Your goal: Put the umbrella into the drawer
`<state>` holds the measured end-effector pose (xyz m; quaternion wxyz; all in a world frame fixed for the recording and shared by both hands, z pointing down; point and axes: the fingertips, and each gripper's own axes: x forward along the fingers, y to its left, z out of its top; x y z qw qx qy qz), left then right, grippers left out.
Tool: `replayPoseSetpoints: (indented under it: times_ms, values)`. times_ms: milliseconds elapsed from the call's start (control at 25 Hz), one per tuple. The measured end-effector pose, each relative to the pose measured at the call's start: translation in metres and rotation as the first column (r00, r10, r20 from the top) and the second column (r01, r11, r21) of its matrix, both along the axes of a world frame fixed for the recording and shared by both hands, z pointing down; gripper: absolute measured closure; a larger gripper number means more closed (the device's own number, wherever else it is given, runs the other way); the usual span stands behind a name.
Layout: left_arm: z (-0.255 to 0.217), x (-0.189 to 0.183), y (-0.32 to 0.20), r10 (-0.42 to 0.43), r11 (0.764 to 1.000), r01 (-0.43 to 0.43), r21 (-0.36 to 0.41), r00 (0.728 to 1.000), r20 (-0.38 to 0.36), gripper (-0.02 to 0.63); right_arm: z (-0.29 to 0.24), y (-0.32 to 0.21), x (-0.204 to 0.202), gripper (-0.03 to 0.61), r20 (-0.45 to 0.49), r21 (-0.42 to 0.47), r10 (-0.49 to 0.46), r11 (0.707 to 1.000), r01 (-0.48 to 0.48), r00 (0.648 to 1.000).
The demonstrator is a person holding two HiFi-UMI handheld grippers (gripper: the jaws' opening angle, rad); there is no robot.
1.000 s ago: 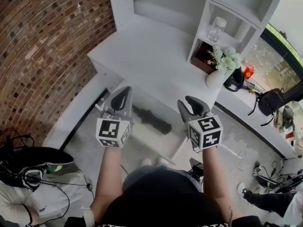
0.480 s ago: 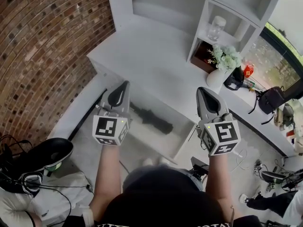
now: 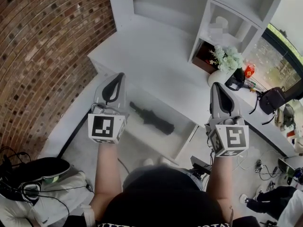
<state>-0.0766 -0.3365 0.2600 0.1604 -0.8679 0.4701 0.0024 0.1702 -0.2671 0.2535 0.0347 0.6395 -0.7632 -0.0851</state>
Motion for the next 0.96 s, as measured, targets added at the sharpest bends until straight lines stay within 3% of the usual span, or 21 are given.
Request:
replayPoseSetpoints:
  times_ms: [480,720,960]
  values:
    - [-0.005,0.002,-0.001,0.003,1.000,-0.003,0.017,1.000,0.007,0.614,-0.005,0.003,-0.005,0.574,-0.051,0.012,0.004,1.000,-0.003,0.999]
    - [-0.009,0.003,0.001,0.000,0.999,-0.001,0.036,1.000,0.019,0.614,-0.008,0.004,-0.003,0.574,-0.123,0.029,0.022,0.999,-0.018,0.992]
    - [-0.015,0.004,0.006,-0.002,0.999,0.000,0.041,0.999,0.042,0.614,-0.015,0.006,0.001,0.574,-0.074,0.024,0.038,0.999,-0.037,0.997]
